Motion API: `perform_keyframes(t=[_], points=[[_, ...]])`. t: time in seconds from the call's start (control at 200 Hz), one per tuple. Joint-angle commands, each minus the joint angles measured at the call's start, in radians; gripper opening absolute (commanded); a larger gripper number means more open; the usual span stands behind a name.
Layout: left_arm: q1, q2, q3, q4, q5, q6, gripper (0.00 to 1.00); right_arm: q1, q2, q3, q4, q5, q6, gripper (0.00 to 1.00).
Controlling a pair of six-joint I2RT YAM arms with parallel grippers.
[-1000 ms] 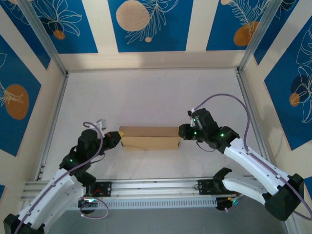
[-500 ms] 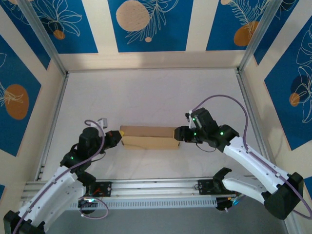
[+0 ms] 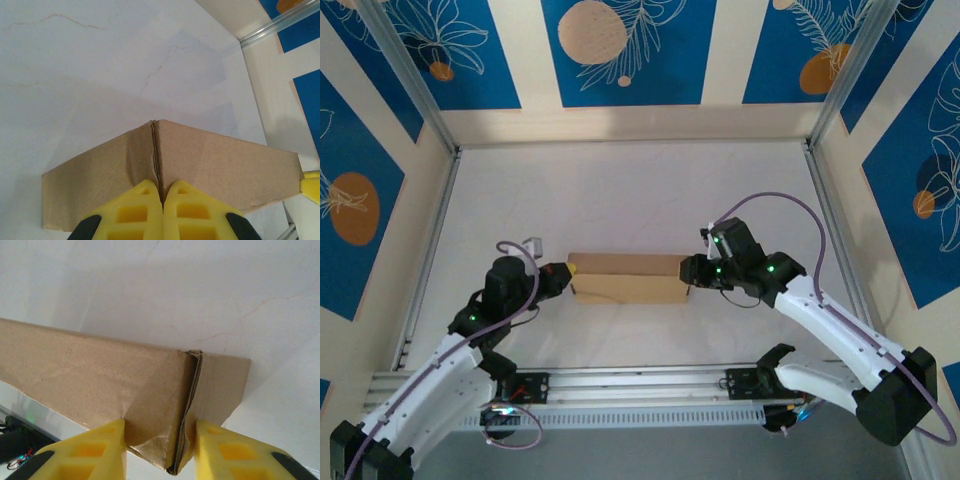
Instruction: Fold the paper box
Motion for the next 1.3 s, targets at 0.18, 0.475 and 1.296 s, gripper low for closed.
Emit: perform_keyframes(t=[0.18, 0.475, 1.296], points=[[0.003, 0.058, -0.04, -0.336, 0.015, 0.039, 0.16, 0.004, 0.032, -0.076, -0.072, 0.014, 0.035, 0.31], [0.028, -0.01, 0.18, -0.452, -0.046, 0.133, 0.54, -0.002, -0.016, -0.027, -0.076, 0.054, 0.027, 0.33], [0.028, -0.386, -0.178, -0.51, 0.12, -0.244, 0.32, 0.371, -0.204, -0.154, -0.189, 0.413, 0.162, 0.29]])
